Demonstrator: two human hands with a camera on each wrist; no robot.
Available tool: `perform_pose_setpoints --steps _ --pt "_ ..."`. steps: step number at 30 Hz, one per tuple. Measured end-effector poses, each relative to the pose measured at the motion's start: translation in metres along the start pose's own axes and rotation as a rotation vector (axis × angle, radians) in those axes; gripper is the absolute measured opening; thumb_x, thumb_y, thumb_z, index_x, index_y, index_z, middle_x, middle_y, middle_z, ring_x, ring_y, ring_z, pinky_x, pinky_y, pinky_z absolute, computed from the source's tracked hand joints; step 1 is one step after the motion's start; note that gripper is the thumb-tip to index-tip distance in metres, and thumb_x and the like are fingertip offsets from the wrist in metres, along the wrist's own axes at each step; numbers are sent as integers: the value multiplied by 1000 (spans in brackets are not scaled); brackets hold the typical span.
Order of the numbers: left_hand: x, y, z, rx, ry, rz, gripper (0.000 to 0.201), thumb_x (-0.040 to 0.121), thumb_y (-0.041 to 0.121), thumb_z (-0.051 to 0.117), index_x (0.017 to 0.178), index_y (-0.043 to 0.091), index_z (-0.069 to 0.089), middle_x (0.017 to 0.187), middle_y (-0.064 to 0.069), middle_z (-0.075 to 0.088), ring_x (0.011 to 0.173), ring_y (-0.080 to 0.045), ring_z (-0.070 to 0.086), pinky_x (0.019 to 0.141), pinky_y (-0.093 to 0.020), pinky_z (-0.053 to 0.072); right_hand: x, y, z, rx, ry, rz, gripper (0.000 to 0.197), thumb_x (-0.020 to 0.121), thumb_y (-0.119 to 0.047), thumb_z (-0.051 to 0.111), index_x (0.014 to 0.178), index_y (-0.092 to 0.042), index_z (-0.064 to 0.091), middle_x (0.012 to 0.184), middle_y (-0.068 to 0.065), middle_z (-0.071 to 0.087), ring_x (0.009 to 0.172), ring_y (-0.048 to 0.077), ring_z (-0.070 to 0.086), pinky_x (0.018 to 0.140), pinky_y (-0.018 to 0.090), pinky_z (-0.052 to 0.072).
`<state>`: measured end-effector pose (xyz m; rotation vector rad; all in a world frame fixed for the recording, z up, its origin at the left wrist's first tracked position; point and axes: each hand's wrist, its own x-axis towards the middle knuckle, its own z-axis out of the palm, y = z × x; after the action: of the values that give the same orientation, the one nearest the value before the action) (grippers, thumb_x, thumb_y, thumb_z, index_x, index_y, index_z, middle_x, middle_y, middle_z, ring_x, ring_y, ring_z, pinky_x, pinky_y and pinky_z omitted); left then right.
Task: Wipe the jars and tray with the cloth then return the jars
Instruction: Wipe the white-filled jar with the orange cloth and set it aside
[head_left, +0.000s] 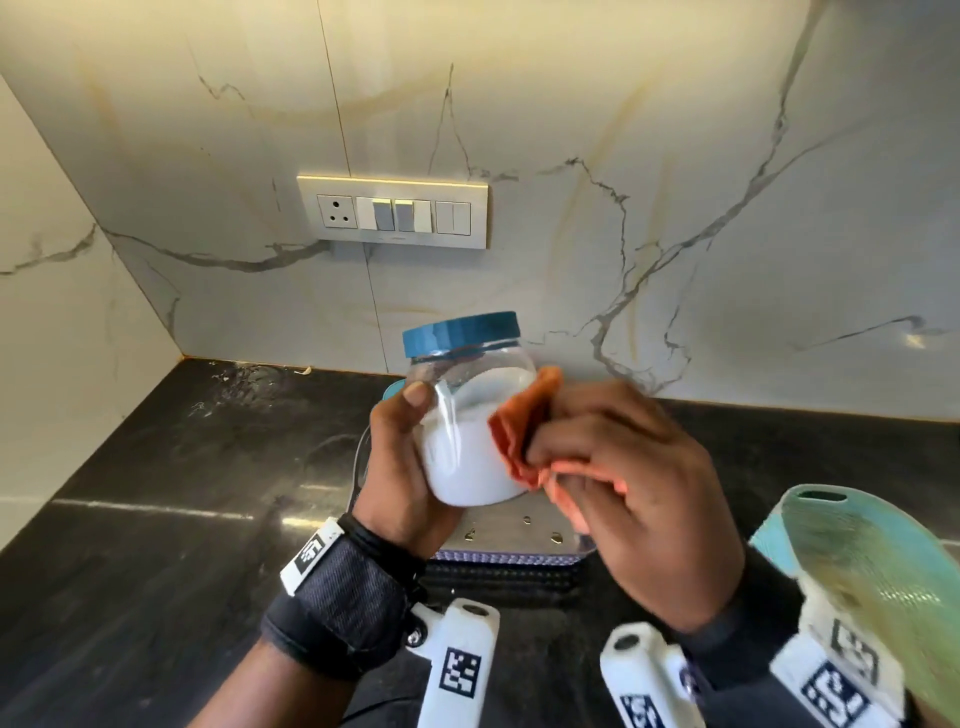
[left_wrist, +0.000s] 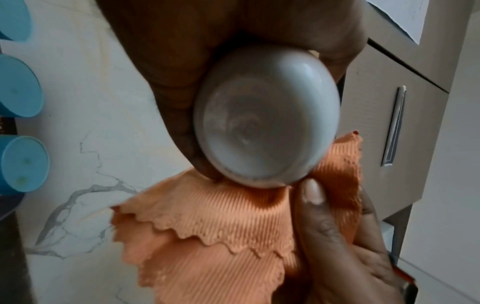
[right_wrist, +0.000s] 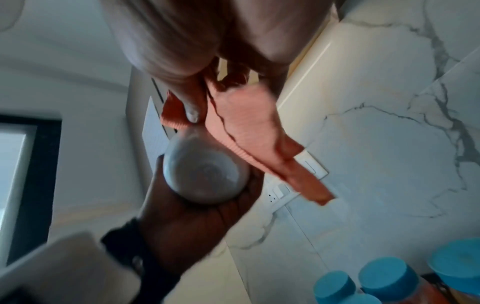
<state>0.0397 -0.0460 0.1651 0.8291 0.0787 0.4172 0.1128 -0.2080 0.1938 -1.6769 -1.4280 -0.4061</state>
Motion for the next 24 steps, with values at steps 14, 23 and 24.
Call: perform_pose_setpoints --steps 14,23,24 --pt "-16 -15 -1 245 70 -7 87 68 53 87 130 4 50 113 -12 70 99 -25 69 69 -33 58 14 12 -6 -177 32 27 19 87 -1 60 94 -11 74 99 7 64 93 14 60 90 13 43" --pt "-14 -9 6 161 56 97 65 90 45 68 133 -2 53 127 -32 62 114 -45 64 90 -48 57 -36 -6 12 -222 -120 -157 18 95 -7 60 101 -17 74 105 -1 61 90 16 59 82 32 52" --pt "-15 -10 6 163 53 94 71 88 48 70 135 -1 51 128 -33 61 115 -48 63 91 -50 56 -35 -3 9 -233 -134 -166 17 95 -8 62 101 -18 74 105 -1 62 91 16 60 83 33 53"
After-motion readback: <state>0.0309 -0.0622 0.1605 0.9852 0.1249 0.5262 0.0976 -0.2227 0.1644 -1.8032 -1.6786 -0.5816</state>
